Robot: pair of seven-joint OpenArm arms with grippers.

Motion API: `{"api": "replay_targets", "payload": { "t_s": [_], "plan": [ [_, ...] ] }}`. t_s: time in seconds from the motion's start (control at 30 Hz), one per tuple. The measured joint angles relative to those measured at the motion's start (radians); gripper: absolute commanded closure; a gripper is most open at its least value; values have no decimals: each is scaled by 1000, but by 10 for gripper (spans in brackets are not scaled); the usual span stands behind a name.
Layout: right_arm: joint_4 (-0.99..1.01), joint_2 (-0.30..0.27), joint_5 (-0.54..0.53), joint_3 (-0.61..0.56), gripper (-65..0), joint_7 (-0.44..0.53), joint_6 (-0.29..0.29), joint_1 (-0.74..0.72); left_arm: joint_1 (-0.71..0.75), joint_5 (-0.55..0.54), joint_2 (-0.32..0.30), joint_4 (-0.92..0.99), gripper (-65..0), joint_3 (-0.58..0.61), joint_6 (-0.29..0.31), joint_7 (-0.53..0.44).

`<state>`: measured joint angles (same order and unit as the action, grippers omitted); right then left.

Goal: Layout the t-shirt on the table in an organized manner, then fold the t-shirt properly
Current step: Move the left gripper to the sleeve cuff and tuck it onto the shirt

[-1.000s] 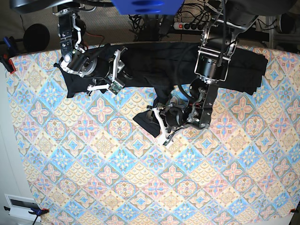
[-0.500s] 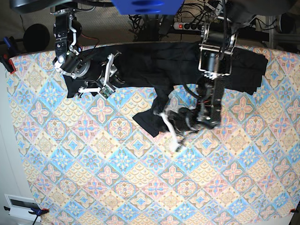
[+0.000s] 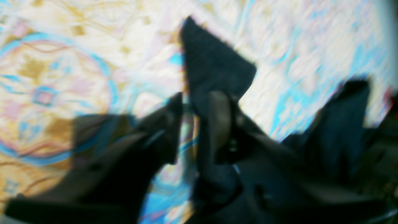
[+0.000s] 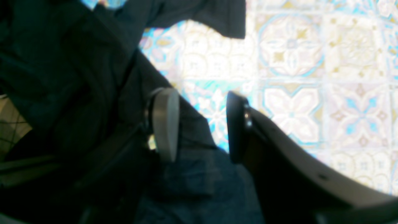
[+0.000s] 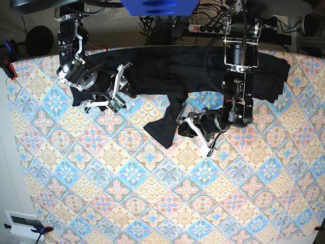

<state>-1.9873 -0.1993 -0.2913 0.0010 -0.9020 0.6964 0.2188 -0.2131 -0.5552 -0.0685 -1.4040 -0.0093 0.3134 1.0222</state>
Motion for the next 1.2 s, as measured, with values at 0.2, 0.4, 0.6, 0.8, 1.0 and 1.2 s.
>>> {"api": "replay_targets", "payload": {
  "t_s": [0.2, 0.4, 0.6, 0.8, 1.0, 1.2],
  "plan": [
    [0, 0, -3, 0, -238, 3, 1, -3, -6, 8, 53, 60, -354, -4, -63, -4],
    [0, 0, 0, 0, -238, 1, 0, -3, -46, 72, 107, 170, -353, 62, -60, -20],
    [0, 0, 0, 0, -238, 0, 0, -3, -45, 92, 116, 175, -325, 206, -60, -84],
    [0, 0, 0, 0, -238, 1, 0, -3, -46, 95, 106, 176, 0, 206, -63, -102],
    [1, 0, 0, 0, -238, 0, 0, -6, -35, 87, 82, 81, 0, 63, -60, -115],
    [0, 0, -3, 1, -238, 4, 0, -11, 54, 90, 18, -240, 0, 13, -60, -26]
  ]
}}
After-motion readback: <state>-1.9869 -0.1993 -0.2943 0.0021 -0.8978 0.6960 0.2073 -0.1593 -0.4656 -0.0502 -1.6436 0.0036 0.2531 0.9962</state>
